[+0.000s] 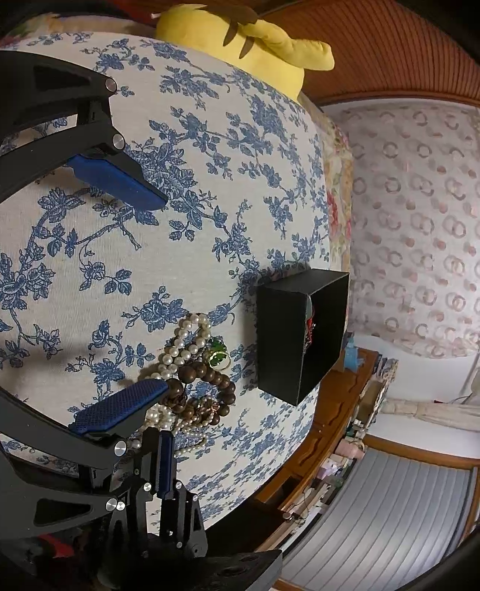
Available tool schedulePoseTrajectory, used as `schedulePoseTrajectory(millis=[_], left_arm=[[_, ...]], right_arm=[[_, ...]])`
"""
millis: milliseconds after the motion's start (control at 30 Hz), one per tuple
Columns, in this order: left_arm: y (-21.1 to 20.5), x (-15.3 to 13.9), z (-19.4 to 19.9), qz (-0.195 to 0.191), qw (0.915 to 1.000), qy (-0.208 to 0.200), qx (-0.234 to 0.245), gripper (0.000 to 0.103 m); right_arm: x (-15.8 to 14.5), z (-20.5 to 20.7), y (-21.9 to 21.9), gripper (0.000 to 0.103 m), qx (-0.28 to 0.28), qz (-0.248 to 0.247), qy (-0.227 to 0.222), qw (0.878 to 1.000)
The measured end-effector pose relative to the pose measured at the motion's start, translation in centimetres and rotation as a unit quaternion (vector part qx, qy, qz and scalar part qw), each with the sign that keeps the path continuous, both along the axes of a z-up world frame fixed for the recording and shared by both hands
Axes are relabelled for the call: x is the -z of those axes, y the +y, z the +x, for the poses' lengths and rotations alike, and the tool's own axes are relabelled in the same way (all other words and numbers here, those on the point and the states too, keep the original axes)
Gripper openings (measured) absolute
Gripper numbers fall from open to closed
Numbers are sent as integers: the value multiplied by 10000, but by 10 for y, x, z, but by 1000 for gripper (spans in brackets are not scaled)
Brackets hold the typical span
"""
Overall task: Organize jewelry
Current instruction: 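Grasp the pearl necklace with the right tool and lift it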
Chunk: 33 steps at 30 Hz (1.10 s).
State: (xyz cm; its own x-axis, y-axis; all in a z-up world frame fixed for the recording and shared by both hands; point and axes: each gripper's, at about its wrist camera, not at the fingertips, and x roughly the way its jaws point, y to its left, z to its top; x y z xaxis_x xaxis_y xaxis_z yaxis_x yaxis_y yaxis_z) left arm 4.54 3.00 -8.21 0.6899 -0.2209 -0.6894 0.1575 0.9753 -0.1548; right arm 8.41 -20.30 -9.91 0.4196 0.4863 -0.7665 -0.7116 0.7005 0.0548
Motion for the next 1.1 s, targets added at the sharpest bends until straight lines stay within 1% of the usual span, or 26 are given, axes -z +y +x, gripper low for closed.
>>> schedulePoseTrajectory(millis=[167,300,533,600,633,700,767,867,1100], left_arm=[[1,-2,-2,-6,10000,-33,8,89],[2,-3,-3,-22,10000,-43,-2,89],[5,0,-3,-63,10000,-14,-48,89],[5,0,-4,-78,10000,-17,-44,89],[5,0,-4,-68,10000,-12,-40,89],[5,1,-4,-61,10000,0,-33,89],[5,1,-4,-66,10000,-4,-34,89],[3,1,-3,-55,10000,-11,-28,89],[-3,-2,-2,-23,10000,-35,31,89]], right_arm=[[0,8,-9,11,175,32,82,9998],[5,15,-6,11,96,-16,189,9998],[7,13,12,12,-71,-404,-144,9991],[7,13,12,11,-99,-415,-167,9990],[7,13,11,9,-140,-390,-154,9990],[5,10,9,8,-159,-295,-173,9993],[-5,7,2,8,-113,-77,-270,9995],[-24,3,-9,8,36,121,-465,9988],[-66,-1,-36,8,322,448,-948,9940]])
